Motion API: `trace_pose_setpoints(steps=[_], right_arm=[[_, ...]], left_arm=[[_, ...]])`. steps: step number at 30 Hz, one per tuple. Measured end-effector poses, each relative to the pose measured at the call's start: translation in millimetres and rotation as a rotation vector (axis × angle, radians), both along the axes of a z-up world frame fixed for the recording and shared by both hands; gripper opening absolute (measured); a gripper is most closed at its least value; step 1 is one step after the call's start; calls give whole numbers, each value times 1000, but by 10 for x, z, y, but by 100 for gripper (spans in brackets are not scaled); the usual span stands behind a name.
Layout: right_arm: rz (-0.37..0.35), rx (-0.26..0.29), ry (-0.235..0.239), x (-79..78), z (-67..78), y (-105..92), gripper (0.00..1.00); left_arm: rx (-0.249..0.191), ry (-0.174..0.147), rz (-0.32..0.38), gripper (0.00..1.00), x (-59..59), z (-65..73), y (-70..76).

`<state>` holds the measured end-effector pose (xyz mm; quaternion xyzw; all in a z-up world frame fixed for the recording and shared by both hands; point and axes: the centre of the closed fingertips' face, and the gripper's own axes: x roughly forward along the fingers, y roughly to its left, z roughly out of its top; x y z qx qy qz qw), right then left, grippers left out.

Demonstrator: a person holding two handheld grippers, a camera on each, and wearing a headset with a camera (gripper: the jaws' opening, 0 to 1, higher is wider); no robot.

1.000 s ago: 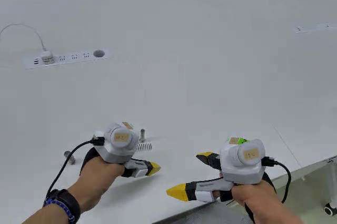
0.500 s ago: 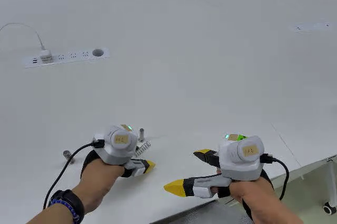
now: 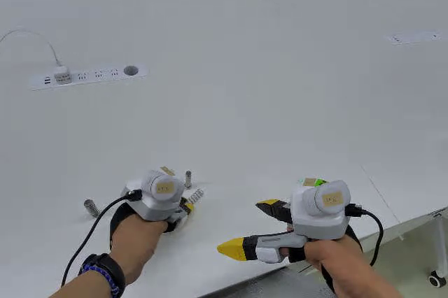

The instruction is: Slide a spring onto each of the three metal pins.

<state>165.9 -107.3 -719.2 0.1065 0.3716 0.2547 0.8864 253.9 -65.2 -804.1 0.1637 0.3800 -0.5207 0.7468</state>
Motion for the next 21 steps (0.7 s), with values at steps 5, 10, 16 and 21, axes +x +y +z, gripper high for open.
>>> trace_pose_setpoints(steps=[5,10,16,21], right_arm=[[0,3,2,-3,-9,2,83],[-1,13,13,-6,-20,29,83],[1,28,14,-2,-10,71,83],[13,34,22,-23,-21,106,83]], left_arm=[[-12,22,-8,10,-89,12,69],[-26,40,-13,10,-194,53,174],[-35,44,-22,10,-316,99,347],[-32,47,-17,10,-361,137,509]])
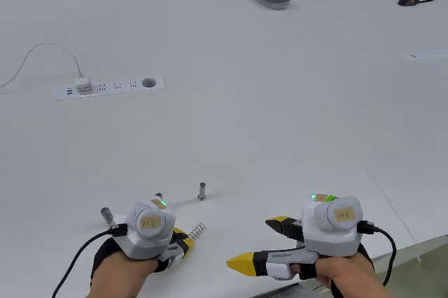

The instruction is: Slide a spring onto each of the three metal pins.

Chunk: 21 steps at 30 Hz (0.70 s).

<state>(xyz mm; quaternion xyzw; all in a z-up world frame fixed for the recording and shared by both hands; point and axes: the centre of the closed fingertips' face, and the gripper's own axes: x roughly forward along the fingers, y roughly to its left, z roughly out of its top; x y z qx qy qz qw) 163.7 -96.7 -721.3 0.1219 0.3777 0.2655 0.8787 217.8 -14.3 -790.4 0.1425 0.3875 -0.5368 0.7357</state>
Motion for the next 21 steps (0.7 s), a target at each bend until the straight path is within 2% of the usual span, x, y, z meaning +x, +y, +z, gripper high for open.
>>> trace_pose_setpoints(steps=[12,21], right_arm=[[35,-2,10,-49,-26,48,82],[42,12,5,-24,5,105,80]], left_arm=[[-8,-8,22,10,-90,146,375],[-35,-30,42,10,-91,331,497]])
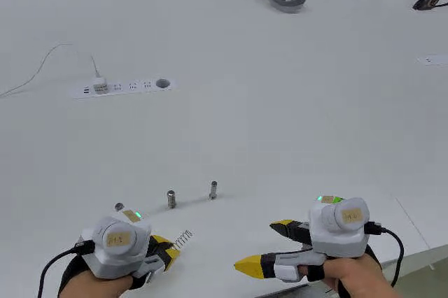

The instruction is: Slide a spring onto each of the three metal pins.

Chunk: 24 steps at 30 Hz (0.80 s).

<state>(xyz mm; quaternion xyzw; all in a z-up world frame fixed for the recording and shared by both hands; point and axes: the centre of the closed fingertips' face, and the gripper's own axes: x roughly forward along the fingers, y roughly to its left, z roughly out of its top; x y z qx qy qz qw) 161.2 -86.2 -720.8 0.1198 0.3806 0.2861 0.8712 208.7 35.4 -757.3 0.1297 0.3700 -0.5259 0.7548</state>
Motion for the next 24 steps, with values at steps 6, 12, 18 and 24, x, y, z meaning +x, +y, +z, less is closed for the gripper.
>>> trace_pose_setpoints(steps=[6,12,18,24], right_arm=[[9,12,-4,12,15,62,80],[17,24,-4,24,17,106,80],[25,43,-12,70,59,168,79],[43,73,-25,131,127,261,76]], left_arm=[[-22,-12,14,10,34,118,77],[-25,-32,22,10,59,229,147],[-33,-53,17,10,67,377,214],[-46,-81,14,10,85,543,246]])
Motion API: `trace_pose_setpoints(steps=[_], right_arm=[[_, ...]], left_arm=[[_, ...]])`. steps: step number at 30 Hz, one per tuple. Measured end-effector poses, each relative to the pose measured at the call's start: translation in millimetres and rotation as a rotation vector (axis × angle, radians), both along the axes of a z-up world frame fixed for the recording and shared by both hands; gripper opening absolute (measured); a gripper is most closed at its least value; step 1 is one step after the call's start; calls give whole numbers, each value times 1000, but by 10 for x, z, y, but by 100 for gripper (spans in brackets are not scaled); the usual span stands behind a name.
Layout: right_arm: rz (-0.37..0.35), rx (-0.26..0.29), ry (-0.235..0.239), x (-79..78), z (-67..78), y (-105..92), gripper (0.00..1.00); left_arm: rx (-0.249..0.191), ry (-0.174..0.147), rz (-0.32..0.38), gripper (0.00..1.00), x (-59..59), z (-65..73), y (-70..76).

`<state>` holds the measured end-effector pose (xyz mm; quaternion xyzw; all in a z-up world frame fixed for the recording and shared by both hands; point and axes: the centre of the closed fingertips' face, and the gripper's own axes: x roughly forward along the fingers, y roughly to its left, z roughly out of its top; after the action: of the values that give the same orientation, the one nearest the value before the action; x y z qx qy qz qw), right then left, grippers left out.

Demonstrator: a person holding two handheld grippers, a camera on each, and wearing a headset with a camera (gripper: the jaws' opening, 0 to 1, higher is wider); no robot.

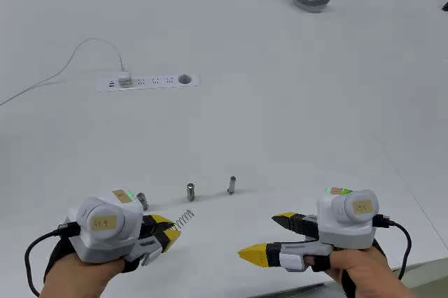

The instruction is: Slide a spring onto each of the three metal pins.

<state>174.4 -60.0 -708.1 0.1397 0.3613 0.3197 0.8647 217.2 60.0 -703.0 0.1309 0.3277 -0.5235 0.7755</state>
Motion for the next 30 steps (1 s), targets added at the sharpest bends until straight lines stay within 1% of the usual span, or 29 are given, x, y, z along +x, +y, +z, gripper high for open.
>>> trace_pose_setpoints(steps=[2,5,8,11,14,18,21,24,26,29,30], right_arm=[[6,12,-4,13,18,33,74],[21,16,-6,26,36,102,74],[32,26,-10,35,52,143,72],[47,41,-13,38,77,200,67],[56,69,-13,50,121,262,63],[57,121,-15,91,203,359,58],[63,141,-18,120,238,415,55],[76,155,-19,137,266,480,53],[86,165,-21,145,291,514,51],[89,204,-22,157,346,562,45],[86,228,-18,165,371,585,44]], left_arm=[[-2,-8,-7,10,-10,32,5],[-1,-15,-25,10,-45,63,10],[1,-20,-43,10,-71,74,10],[-2,-18,-48,10,-85,88,-4],[-9,-19,-56,10,-109,116,-43],[-14,-29,-86,10,-155,159,-127],[-15,-41,-110,10,-191,187,-175],[-26,-36,-118,10,-206,222,-220],[-28,-41,-127,10,-218,244,-242],[-30,-46,-142,10,-235,266,-270],[-30,-49,-150,10,-244,276,-282]])
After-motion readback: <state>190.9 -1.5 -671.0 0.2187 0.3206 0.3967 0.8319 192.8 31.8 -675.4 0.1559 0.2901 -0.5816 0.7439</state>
